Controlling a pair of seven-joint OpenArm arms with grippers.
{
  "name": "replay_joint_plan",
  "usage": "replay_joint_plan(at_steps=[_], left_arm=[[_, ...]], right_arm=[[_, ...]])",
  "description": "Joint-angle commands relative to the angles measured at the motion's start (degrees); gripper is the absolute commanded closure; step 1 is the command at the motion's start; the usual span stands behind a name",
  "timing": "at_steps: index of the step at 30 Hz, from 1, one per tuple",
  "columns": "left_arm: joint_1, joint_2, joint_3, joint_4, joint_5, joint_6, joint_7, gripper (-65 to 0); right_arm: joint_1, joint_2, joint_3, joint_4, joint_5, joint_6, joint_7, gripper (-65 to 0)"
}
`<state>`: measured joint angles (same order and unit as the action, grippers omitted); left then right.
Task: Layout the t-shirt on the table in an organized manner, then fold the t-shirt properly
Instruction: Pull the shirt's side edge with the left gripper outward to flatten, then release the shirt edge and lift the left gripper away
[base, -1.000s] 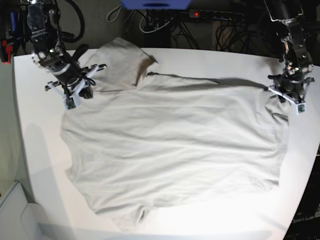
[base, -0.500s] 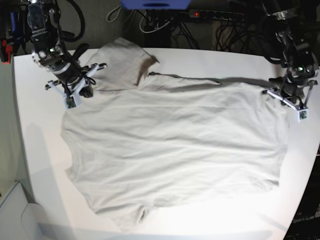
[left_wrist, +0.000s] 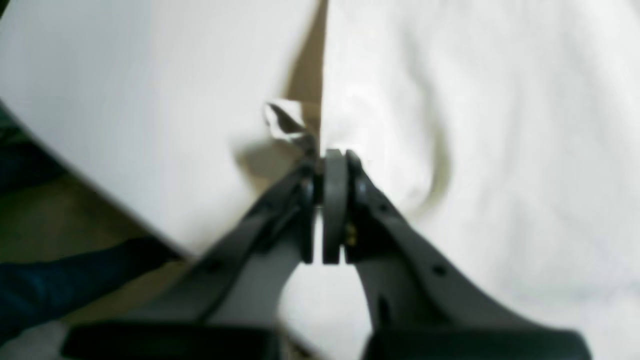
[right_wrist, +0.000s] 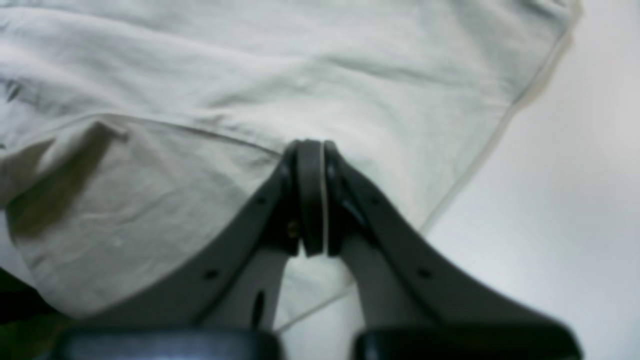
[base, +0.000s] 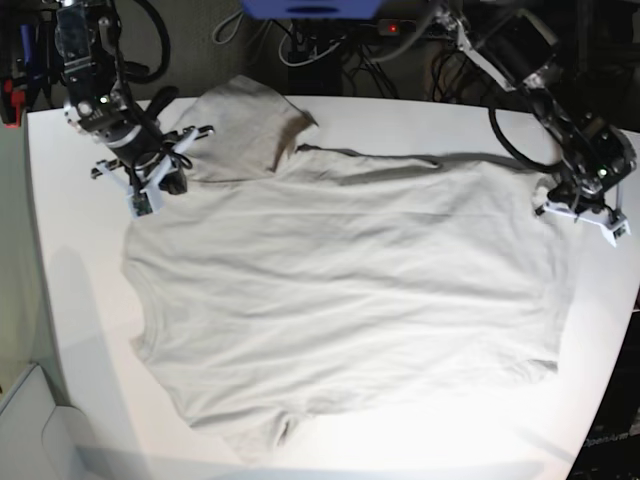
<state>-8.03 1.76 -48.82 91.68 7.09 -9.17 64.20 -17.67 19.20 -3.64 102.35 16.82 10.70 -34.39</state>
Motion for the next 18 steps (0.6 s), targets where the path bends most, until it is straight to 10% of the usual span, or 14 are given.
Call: replay_joint_plan(at_steps=[1,12,18], left_arm=[[-1.6,-0.6,0.3,0.2,-0.5,0.2,-1.0,-1.0],[-8.0,2.1,0.5,-3.3,-0.5,0.2,-3.5,-38.0],[-8.8,4.7,0.1,3.1,0.0,0.2,-1.8,-40.4]], right_arm=[[0.4,0.5,0.3,1.0,0.3,-0.4,1.3,0.0],[-0.5,0.5,0.3,1.0,0.3,-0.4,1.4,0.0],[-0.5,0.5,0.3,1.1,0.3,-0.4,1.3,0.0]])
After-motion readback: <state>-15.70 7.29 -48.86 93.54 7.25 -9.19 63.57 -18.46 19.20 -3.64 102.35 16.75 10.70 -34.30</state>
